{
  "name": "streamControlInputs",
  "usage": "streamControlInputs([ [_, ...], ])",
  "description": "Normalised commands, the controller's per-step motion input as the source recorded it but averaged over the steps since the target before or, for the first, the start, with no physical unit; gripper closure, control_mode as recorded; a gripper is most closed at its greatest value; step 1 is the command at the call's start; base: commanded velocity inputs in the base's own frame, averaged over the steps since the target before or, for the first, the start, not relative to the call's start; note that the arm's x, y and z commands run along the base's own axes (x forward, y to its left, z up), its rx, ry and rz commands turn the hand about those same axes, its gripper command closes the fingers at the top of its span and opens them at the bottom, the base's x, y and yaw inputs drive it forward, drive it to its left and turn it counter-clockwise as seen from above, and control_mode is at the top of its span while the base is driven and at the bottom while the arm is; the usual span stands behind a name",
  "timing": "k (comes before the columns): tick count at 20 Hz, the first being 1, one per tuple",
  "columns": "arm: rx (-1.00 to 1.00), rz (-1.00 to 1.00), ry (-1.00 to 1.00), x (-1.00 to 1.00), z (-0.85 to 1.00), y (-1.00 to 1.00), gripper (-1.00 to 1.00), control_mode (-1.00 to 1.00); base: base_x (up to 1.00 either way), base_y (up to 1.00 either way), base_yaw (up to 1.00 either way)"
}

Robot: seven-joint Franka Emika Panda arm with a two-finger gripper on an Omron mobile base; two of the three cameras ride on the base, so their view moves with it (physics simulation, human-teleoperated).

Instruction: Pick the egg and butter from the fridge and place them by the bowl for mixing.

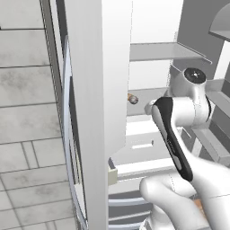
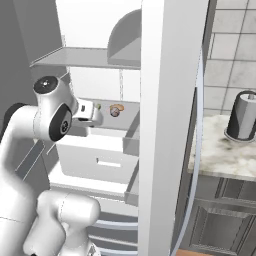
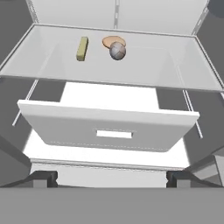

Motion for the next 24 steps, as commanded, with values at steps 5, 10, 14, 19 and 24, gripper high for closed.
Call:
streamControlInputs([
  [5,0.05,0.03,-0.01,0.11,0.0,-0.33,-1.0,-1.0,0.0,0.0,0.0],
  [10,0.07,0.02,-0.02,0.23,0.0,-0.21,-1.0,-1.0,0.0,0.0,0.0],
  [14,0.0,0.0,0.0,0.55,0.0,0.0,-1.0,-1.0,0.0,0.0,0.0],
  [19,0.0,0.0,0.04,0.76,0.0,0.0,-1.0,-1.0,0.0,0.0,0.0],
  [24,0.0,0.0,0.0,0.77,0.0,0.0,-1.0,-1.0,0.0,0.0,0.0],
])
